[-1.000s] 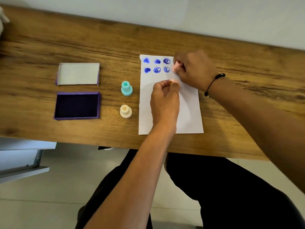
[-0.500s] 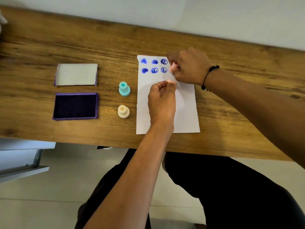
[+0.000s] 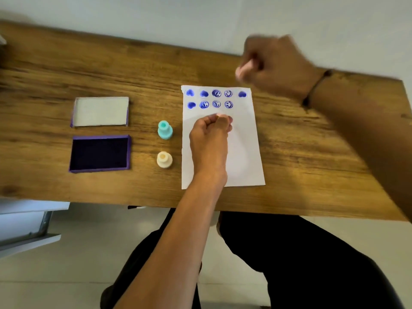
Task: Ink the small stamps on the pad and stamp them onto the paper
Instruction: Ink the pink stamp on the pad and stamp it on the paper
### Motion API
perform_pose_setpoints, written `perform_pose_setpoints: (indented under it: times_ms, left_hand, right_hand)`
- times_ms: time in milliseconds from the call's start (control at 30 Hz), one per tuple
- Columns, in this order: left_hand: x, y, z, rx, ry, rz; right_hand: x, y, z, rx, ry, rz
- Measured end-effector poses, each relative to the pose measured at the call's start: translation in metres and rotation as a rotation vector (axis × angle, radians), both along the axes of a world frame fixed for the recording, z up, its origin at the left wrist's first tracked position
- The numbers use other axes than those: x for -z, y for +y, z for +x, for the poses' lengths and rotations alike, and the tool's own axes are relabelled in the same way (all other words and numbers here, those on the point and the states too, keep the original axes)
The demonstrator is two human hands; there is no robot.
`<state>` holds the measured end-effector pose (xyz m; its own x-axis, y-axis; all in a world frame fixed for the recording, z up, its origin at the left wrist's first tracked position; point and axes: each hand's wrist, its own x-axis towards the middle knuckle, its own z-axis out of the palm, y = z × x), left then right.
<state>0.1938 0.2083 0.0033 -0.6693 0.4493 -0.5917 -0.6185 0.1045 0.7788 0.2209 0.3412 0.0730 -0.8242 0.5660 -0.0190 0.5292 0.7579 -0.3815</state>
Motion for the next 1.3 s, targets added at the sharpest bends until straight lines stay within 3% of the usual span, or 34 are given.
perform_pose_setpoints:
  times_ms: [67,200,333,433,567,700,1133,1233,1300]
  left_hand:
    - [-0.002,-0.005,-0.002,-0.008,0.007,0.031]
    - [-0.005,-0.011,-0.004,-0.024,-0.004,0.108]
    - [-0.010,-0.014,-0.006,0.012,-0.054,0.299]
    - [-0.015,-0.018,-0.006,0.072,-0.063,0.453]
    - [-0.020,-0.026,-0.010,0.089,-0.038,0.535]
    - [-0.021,-0.036,-0.017,0.080,-0.002,0.517]
    - [-0.029,-0.058,-0.032,0.091,0.125,0.415]
    - [-0.035,-0.069,-0.050,0.086,0.229,0.288]
    - [-0.035,-0.076,-0.063,0.034,0.284,0.175]
  right_hand:
    - [-0.034,-0.001,0.009,0.060,0.098,-0.033]
    - [-0.059,0.007,0.030,0.272,-0.143,-0.219]
    - [-0.057,-0.028,0.040,0.141,0.206,-0.193]
    - [-0.039,-0.047,0.033,0.115,0.271,-0.408]
    - [-0.018,-0.065,0.023,0.134,0.283,-0.543]
    - [-0.011,-0.071,0.020,0.136,0.327,-0.582]
    - [-0.015,-0.086,0.002,-0.021,0.205,-0.498]
    - [-0.016,-0.093,-0.016,-0.052,0.210,-0.451]
    - [-0.014,-0.092,-0.036,-0.076,0.223,-0.290]
